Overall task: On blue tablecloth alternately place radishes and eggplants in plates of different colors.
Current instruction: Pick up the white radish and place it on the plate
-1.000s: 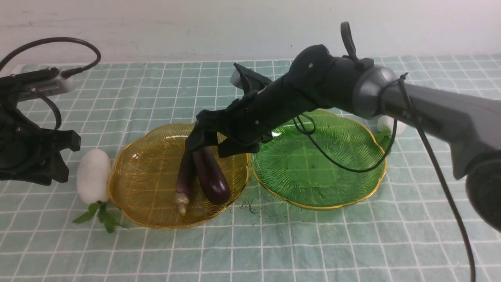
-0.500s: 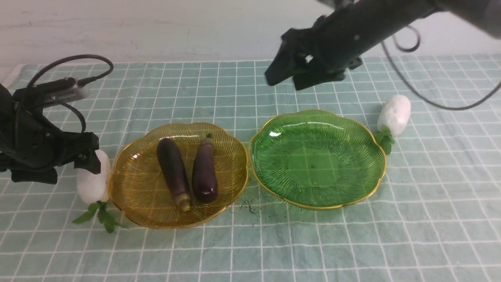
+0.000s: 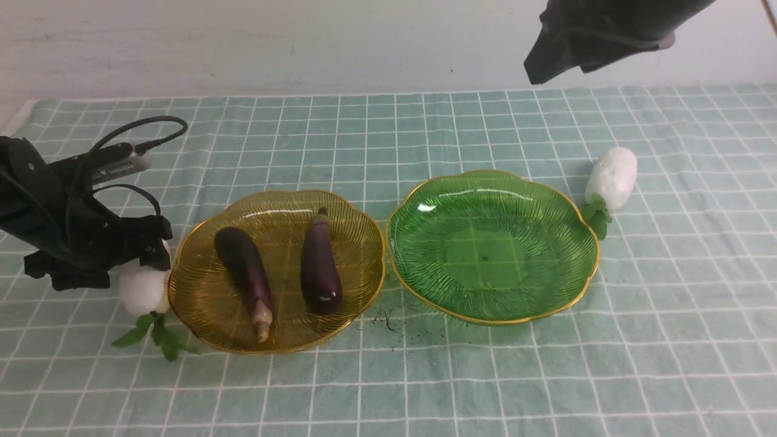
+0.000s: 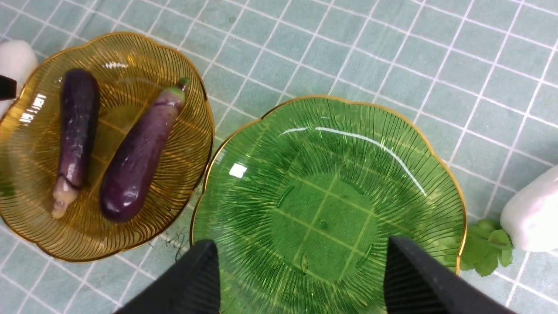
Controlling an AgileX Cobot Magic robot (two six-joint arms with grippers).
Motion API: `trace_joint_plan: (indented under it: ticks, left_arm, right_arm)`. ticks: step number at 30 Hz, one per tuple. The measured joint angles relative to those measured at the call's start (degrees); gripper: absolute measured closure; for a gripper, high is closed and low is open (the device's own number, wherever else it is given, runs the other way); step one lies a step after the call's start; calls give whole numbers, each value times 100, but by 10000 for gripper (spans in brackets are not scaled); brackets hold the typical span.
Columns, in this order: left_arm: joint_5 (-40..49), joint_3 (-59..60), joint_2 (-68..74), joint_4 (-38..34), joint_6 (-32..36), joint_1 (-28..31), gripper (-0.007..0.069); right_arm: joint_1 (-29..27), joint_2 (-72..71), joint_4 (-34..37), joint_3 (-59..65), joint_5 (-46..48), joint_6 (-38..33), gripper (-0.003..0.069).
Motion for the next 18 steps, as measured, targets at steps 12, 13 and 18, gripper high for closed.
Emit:
trace_joint_plan:
  ticks: [12, 13, 18]
  left_arm:
    - [1088, -686, -121, 482, -23, 37, 202]
    - [1166, -803, -193, 483, -23, 37, 202]
    - [1854, -1872, -916, -376, 387, -600, 202]
  right_arm:
    - [-124, 12, -986, 0, 20, 522, 240]
    - [-189, 12, -1118, 0, 20, 618, 249]
    - [-1053, 214, -1659, 0, -236, 1390, 285]
